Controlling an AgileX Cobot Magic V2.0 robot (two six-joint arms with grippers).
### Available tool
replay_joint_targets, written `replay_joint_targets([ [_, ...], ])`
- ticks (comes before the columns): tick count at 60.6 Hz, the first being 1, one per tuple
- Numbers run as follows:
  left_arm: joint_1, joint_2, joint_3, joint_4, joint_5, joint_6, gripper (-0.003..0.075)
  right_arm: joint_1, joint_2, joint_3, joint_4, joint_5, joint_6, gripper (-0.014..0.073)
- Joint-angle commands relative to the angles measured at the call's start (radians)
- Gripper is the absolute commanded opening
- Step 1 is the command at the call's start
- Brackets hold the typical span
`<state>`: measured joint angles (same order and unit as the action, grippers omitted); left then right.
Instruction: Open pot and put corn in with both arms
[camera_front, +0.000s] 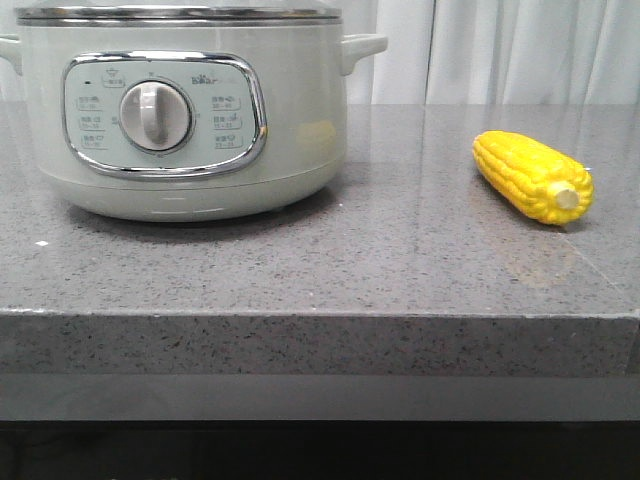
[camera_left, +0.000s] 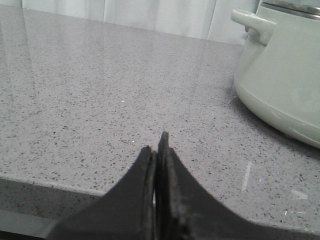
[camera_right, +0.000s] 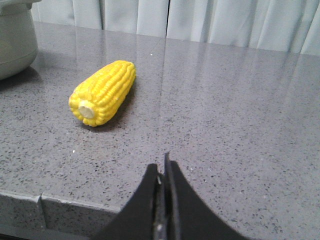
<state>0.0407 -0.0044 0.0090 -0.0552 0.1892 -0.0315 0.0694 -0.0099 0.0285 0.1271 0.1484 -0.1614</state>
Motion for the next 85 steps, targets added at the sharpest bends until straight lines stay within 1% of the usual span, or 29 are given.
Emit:
replay_joint_targets([
  [1,0.003,-0.025,-0.003,-0.002,-0.08,-0.005,-0.0018,-0.006,-0.021,-0.003,0.0,-0.083,-0.001,-0.0067],
  [44,0.003,-0.025,-0.003,-0.002,-0.08,-0.005,-0.0018,-0.006,-0.021,-0.003,0.0,-0.083,-0.001,-0.0067],
  [50,0.003,-0.025,-0.003,-0.002,-0.103,-0.005,-0.0018,-0.006,-0.021,-0.003,0.0,-0.083,-0.001,-0.0067],
  [57,0.003,-0.023,-0.013,0.023,-0.177,0.002,-0.0019,-0.006,-0.021,-0.003,0.0,-0.099,-0.001,-0.0067],
  [60,0.003,-0.021,-0.038,0.034,-0.183,0.002,-0.0019,-0.006,-0.021,-0.008,0.0,-0.12,-0.001,-0.0067],
  [64,0.003,-0.008,-0.088,0.055,-0.159,0.002,-0.0019,-0.006,-0.021,-0.033,0.0,-0.109,-0.001,-0.0067],
  [71,0.003,0.056,-0.238,0.093,-0.038,0.002,-0.0019,-0.006,-0.011,-0.142,0.0,-0.028,-0.001,-0.0067],
  [76,0.003,0.158,-0.346,0.096,0.029,0.002,-0.0019,-0.006,0.033,-0.24,0.0,0.042,-0.001,-0.0066],
  [85,0.003,0.349,-0.457,0.071,0.03,0.002,-0.0018,-0.006,0.18,-0.385,0.0,0.076,-0.001,-0.0064],
])
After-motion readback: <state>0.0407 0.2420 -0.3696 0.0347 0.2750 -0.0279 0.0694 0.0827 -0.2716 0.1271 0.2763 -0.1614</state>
